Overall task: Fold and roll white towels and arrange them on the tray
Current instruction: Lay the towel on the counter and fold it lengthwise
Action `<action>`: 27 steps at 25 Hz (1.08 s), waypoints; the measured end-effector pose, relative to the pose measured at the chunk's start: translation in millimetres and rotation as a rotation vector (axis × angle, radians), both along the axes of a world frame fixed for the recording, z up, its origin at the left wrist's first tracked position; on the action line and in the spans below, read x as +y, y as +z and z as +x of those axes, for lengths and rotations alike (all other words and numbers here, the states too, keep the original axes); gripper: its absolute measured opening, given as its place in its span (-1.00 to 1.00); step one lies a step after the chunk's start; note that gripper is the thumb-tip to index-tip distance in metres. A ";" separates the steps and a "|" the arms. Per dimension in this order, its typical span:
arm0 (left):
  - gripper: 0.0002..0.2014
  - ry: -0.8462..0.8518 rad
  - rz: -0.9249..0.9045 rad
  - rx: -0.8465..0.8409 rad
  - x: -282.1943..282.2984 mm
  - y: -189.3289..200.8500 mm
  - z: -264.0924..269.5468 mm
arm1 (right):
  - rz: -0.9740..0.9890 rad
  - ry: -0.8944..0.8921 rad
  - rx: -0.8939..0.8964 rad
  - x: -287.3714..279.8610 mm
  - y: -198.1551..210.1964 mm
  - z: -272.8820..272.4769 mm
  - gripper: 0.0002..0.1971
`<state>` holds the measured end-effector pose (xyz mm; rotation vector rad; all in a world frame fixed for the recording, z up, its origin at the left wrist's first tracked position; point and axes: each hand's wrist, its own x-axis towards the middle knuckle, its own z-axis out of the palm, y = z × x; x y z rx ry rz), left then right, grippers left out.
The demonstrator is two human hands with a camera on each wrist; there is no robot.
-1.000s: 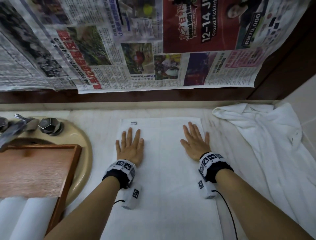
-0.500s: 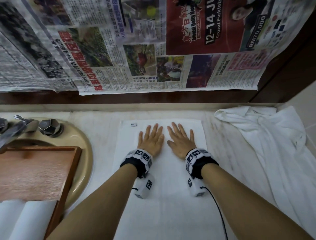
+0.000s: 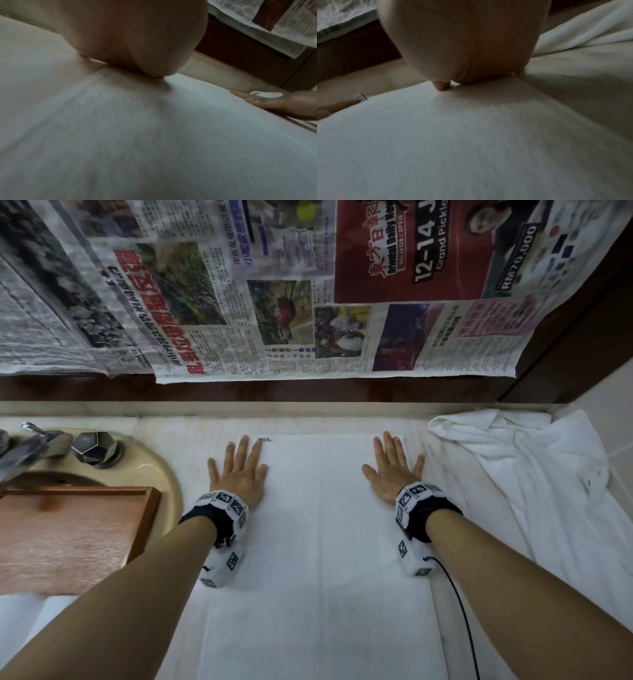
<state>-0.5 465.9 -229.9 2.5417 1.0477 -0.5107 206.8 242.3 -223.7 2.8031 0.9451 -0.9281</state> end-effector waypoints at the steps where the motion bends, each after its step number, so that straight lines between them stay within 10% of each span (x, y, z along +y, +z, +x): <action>1: -0.43 0.004 0.010 0.018 -1.7 4.7 0.8 | -0.021 -0.007 0.007 1.0 6.9 -2.4 -0.32; 9: -0.43 -0.211 -0.217 -0.142 -151.4 15.5 -49.1 | 0.119 0.377 0.078 -48.5 9.2 -173.9 -0.36; 18: -0.41 0.089 -0.048 0.000 -91.3 9.3 -108.9 | -0.024 -0.085 -0.026 -105.0 9.3 -144.2 -0.33; 24: -0.43 -0.277 -0.236 -0.089 -225.3 16.7 -155.0 | 0.099 0.385 0.110 -116.5 18.9 -258.2 -0.33; 27: -0.43 -0.192 -0.060 -0.076 -206.8 1.4 -193.8 | 0.070 0.137 0.046 -153.0 3.9 -232.1 -0.31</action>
